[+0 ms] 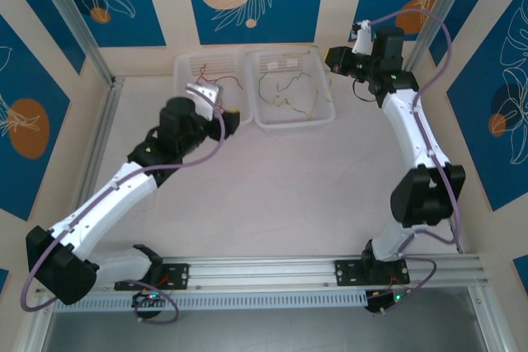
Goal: Untangle the cables
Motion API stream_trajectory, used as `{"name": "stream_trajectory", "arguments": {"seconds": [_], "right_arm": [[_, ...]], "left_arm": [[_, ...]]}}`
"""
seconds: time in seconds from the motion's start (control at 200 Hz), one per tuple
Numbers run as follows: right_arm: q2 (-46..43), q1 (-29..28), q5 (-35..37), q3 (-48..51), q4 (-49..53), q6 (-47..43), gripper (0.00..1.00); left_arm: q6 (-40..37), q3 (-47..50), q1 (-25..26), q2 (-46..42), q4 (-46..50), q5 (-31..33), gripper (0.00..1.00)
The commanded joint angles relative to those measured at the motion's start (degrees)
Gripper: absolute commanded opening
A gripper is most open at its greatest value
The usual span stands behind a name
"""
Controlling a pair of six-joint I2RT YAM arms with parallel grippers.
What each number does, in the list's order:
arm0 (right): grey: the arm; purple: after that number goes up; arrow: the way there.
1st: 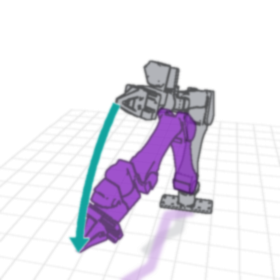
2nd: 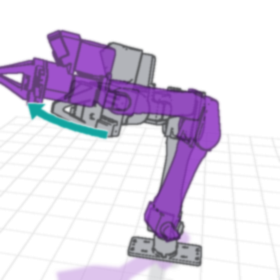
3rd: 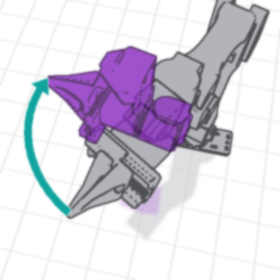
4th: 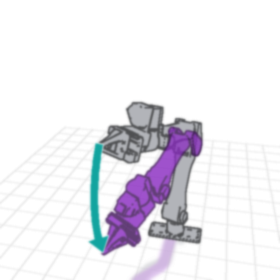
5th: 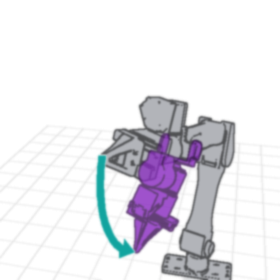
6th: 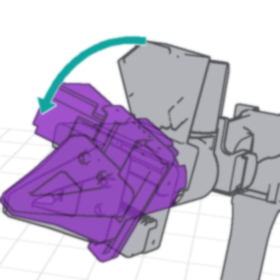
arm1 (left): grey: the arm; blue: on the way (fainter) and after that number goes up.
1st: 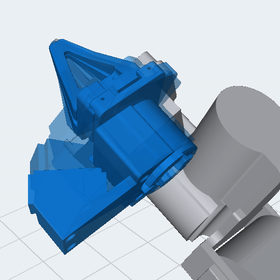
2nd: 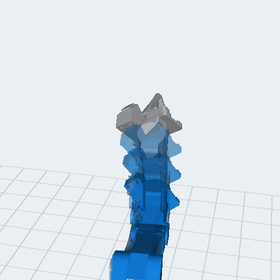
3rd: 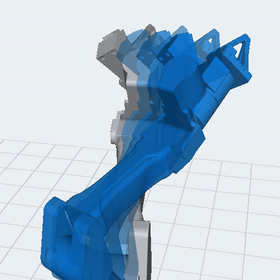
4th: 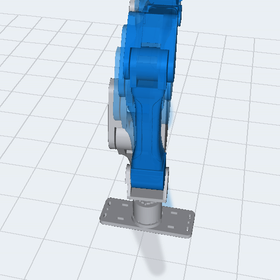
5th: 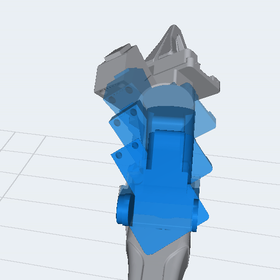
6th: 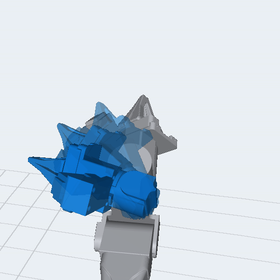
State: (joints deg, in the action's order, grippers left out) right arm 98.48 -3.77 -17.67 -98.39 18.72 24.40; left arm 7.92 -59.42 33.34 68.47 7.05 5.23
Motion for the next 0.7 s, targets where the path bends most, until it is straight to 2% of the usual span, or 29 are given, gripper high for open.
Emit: {"name": "stream_trajectory", "arguments": {"seconds": [0.0,0.22,0.29,0.38,0.495,0.635,0.695], "right_arm": [[4.97,-0.79,-2.1,-6.13,0.97,-4.65,0.0],[18.22,-2.01,-3.62,-17.58,4.02,-7.22,0.0],[21.05,-3.12,-1.7,-18.57,4.1,-9.52,0.0],[24.08,-4.41,0.86,-19.14,4.36,-12.47,0.0],[25.44,-5.51,4.75,-18.87,4.99,-14.5,0.2],[22.7,-6.38,10.3,-17.1,4.96,-15.09,0.55],[20.64,-6.29,11.42,-16.0,4.62,-14.96,0.63]], "left_arm": [[2.18,5.78,0.78,-4.06,-0.63,2.98,0.7],[1.06,10.57,0.81,-9.75,2.84,9.34,0.71],[0.95,11.55,0.81,-10.82,2.54,11.83,0.72],[0.25,12.13,0.82,-11.16,1.56,11.83,0.72],[0.13,11.29,0.85,-9.67,1.74,11.96,0.72],[-0.2,10.52,0.84,-8.11,1.93,12.63,0.73],[-0.57,10.42,0.78,-7.7,1.65,13.29,0.73]]}}
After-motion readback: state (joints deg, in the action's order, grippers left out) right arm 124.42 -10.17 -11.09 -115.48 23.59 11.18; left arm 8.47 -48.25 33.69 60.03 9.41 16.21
